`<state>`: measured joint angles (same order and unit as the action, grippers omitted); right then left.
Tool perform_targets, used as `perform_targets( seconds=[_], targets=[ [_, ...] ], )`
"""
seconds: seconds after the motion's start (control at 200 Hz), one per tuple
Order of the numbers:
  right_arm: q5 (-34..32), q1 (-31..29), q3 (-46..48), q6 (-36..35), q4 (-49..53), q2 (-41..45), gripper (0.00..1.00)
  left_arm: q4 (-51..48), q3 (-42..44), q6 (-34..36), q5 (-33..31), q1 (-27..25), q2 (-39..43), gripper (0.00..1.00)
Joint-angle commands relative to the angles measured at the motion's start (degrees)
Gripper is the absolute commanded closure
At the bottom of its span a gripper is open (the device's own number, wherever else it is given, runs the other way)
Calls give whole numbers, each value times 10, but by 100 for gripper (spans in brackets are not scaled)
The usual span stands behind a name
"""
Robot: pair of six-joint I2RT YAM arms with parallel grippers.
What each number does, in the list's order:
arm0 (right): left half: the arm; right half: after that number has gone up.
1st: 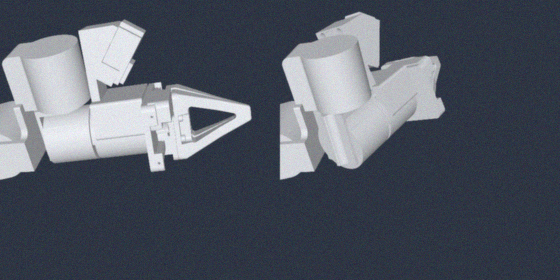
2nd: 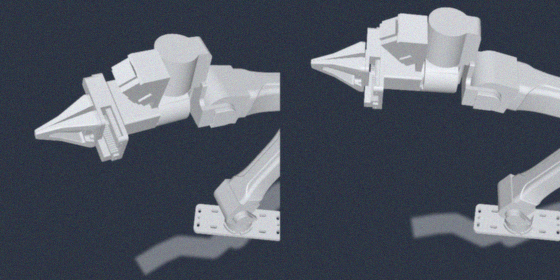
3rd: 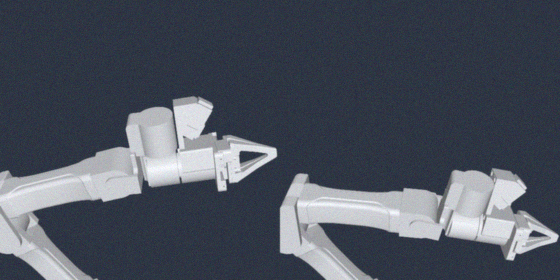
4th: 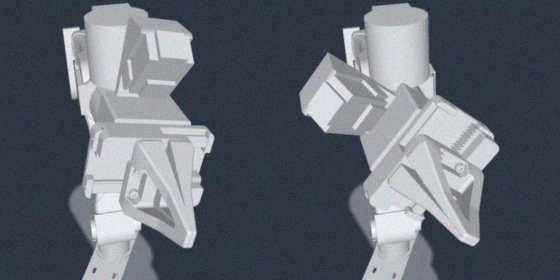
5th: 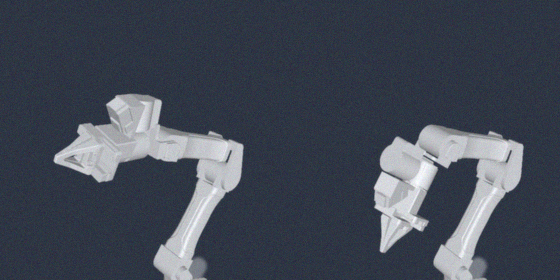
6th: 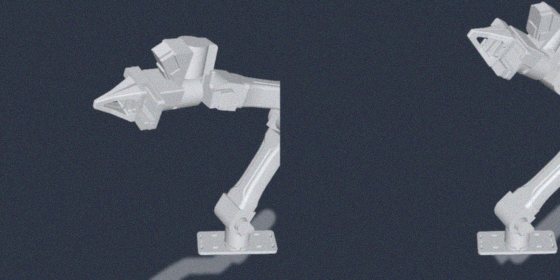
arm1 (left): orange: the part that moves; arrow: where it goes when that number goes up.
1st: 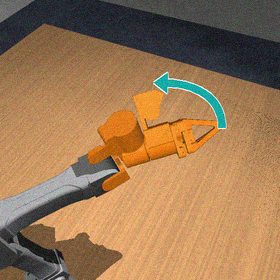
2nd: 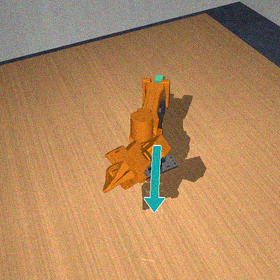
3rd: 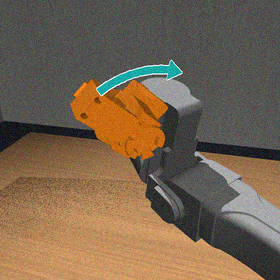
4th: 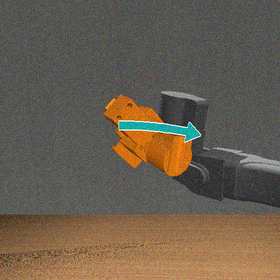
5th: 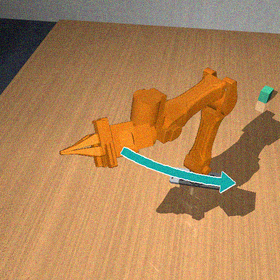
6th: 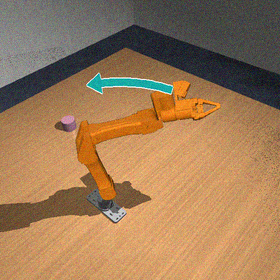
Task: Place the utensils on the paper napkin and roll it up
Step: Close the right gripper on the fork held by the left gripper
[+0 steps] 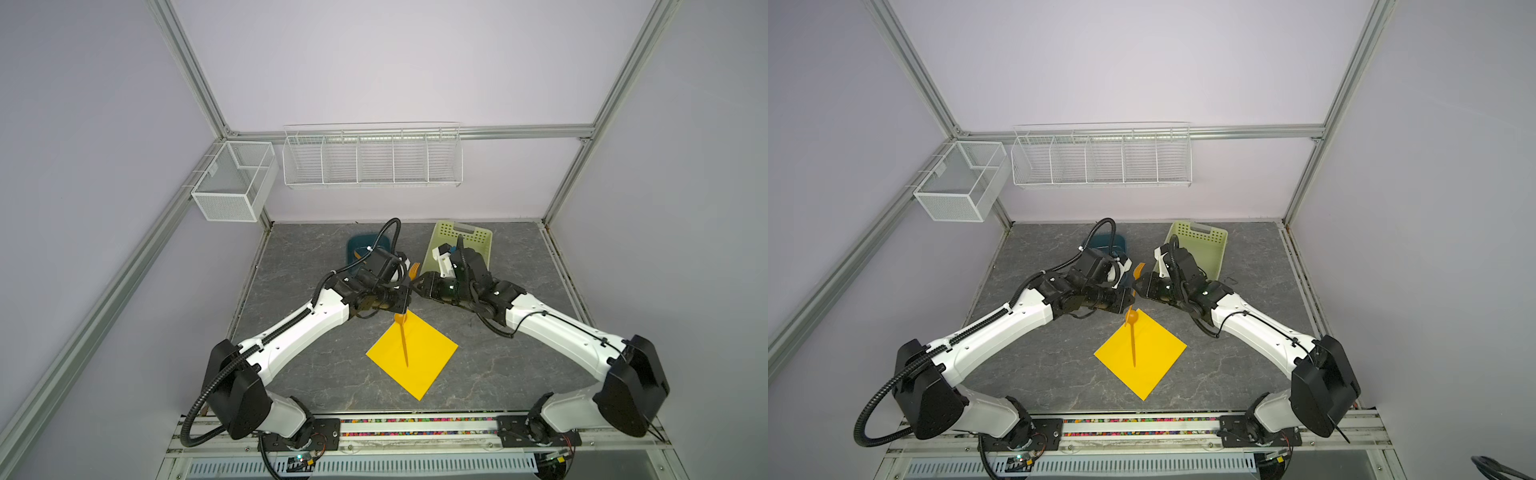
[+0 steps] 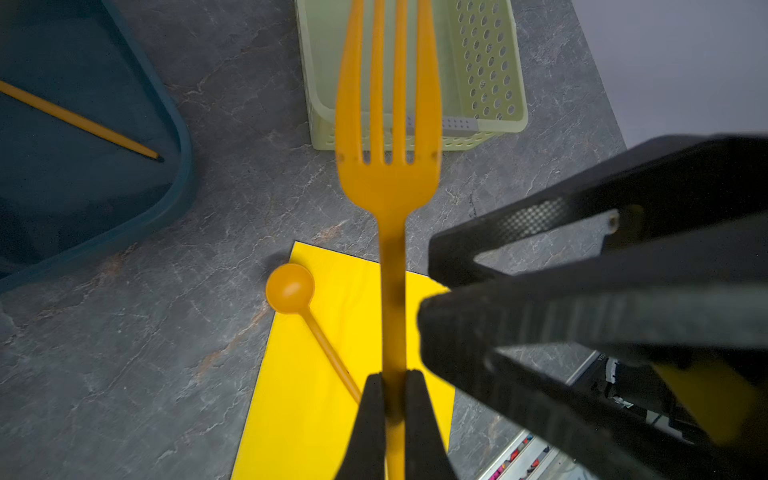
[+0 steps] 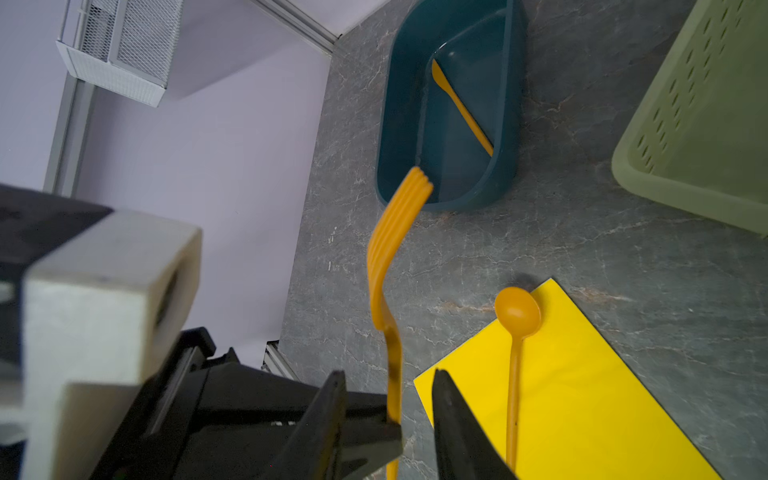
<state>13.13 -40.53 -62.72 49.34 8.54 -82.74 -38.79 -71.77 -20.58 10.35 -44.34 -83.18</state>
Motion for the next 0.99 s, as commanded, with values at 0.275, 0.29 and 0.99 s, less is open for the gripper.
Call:
perform_targets(
  seconds=[0.275,0.29,0.99],
  targets=[
    [8,-6,-11,14,-19,-21,70,11,3,-3,-1,-3,15,97],
    [8,-6,-11,14,-19,-22,70,11,3,-3,-1,-3,15,97],
    [16,-7,-10,21,-26,-26,94,7,3,-2,6,-3,5,93]
  ],
)
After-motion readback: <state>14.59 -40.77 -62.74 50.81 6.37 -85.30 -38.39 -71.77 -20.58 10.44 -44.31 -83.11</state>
